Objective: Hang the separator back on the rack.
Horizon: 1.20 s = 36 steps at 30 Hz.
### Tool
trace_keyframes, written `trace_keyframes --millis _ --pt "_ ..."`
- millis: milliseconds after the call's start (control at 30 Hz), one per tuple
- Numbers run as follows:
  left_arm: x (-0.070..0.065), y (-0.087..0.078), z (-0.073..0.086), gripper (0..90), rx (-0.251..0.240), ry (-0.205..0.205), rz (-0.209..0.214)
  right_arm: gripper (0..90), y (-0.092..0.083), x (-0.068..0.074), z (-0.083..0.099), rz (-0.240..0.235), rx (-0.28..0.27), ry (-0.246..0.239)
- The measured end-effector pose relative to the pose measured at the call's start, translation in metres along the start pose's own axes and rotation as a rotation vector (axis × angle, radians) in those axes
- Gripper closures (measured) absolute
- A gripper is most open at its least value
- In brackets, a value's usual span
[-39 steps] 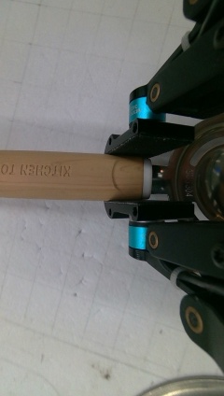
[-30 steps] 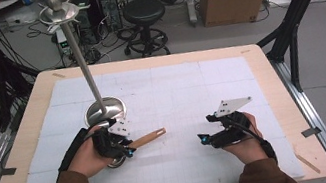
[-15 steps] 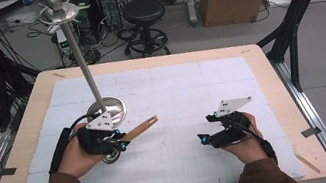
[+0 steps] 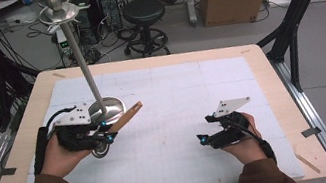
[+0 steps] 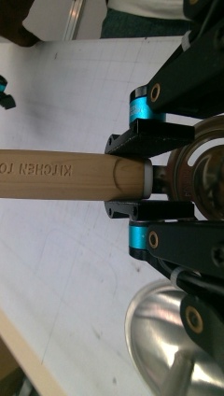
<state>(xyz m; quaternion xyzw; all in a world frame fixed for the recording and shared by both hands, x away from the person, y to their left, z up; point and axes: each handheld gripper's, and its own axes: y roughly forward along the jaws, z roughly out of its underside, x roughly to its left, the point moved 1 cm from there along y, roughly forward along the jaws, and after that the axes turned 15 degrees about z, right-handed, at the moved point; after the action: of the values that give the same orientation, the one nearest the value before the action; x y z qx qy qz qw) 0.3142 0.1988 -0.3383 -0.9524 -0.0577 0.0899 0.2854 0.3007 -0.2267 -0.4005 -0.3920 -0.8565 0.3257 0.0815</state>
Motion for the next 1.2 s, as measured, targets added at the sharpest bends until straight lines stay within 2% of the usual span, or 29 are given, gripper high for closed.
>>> trace_keyframes --millis 167,767,1200 --pt "-0.001 -0.02 -0.002 69.4 -0.039 0.004 -0.041 24.7 0.0 0.0 0.0 0.0 0.003 0.0" --pt "-0.002 -0.074 -0.015 69.4 -0.207 0.006 -0.126 24.7 0.001 0.0 0.0 0.001 0.004 -0.002" --pt "-0.003 -0.094 -0.018 69.3 -0.281 0.0 -0.186 24.7 0.002 0.001 0.0 0.001 0.009 -0.001"
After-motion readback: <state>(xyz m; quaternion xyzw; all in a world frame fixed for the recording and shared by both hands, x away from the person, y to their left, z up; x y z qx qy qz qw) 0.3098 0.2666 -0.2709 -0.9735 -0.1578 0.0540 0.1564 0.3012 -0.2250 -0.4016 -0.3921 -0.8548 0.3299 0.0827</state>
